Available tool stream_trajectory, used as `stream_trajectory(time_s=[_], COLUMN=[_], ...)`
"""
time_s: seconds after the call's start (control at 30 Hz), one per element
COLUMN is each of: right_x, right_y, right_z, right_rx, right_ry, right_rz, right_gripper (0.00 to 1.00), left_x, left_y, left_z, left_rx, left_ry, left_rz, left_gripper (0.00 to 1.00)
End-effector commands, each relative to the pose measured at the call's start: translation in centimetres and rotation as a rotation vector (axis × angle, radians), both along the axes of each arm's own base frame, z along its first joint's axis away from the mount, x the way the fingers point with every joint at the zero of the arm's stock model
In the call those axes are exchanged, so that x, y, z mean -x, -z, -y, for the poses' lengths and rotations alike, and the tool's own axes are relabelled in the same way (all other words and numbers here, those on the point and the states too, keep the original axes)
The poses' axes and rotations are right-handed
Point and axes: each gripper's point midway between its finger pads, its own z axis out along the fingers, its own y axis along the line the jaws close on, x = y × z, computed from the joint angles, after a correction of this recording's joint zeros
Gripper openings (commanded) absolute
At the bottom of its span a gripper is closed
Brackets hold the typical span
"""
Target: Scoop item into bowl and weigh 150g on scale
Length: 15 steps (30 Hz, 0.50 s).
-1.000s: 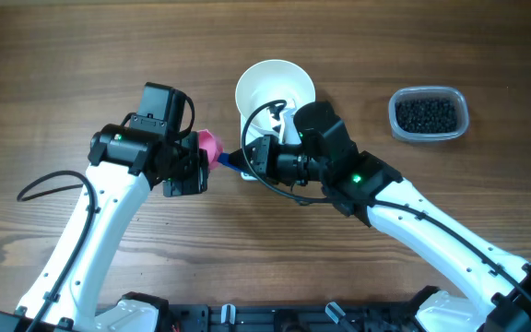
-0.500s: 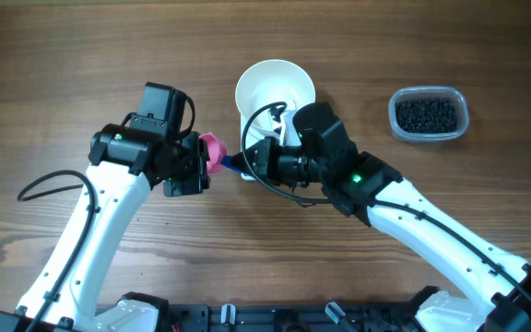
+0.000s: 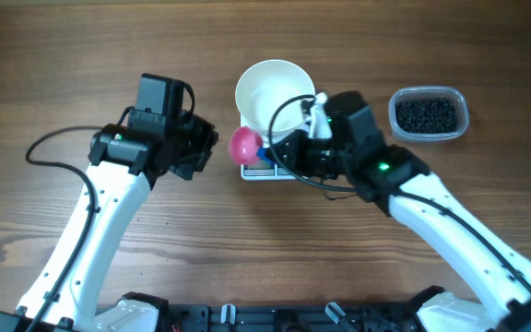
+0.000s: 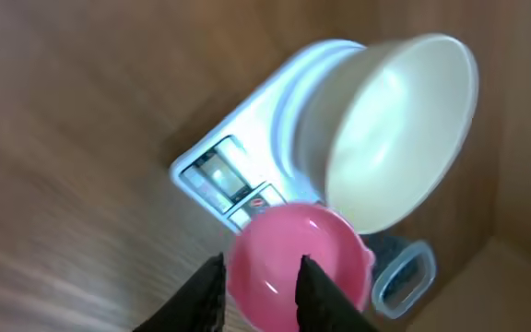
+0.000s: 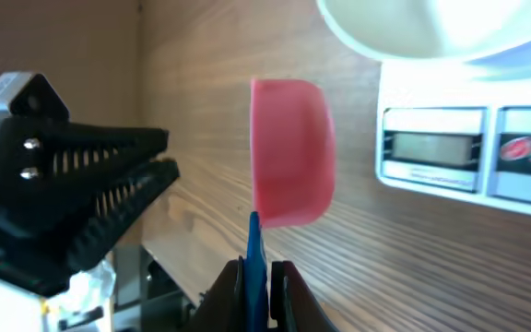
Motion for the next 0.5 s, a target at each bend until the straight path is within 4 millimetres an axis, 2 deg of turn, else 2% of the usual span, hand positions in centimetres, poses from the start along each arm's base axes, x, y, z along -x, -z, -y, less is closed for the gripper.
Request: stream_trajectory(time_s=[0.0, 0.13, 0.27, 0.37, 0.4, 0.47], right_x=[-0.3, 0.2, 0.7, 1.0, 1.1, 1.3], right_y=[-3.2, -5.0, -6.2, -7.4, -8.2, -9.5], right_z=[2.2, 4.8, 9.0, 12.5, 14.7, 17.1], right_rx=[0.016, 0.056, 0.176, 0.287, 0.358, 0.432], right_ry=[-0.002, 0.036, 0.134, 0.215, 0.263, 0.308], right_rz=[0.145, 0.209, 0.245, 0.262, 0.265, 0.271], right_gripper=[0.04, 0.04, 0.04, 0.04, 0.04, 0.04], left_x=[-0.2, 0.3, 0.8, 1.1, 1.2, 1.6], left_y=[-2.7, -4.4, -6.2, -7.0, -7.1, -7.1], left_z=[0.3, 1.0, 2.9, 4.0, 4.4, 5.0], left_rx=[-0.075, -0.081, -0.064, -0.041, -0.051, -0.065], left_ry=[0.208, 0.320, 0.532, 0.638, 0.685, 0.736], left_rz=[0.183, 0.274, 0.409, 0.480, 0.506, 0.526], left_gripper=[0.29, 0.33, 0.35, 0.35, 0.35, 0.35])
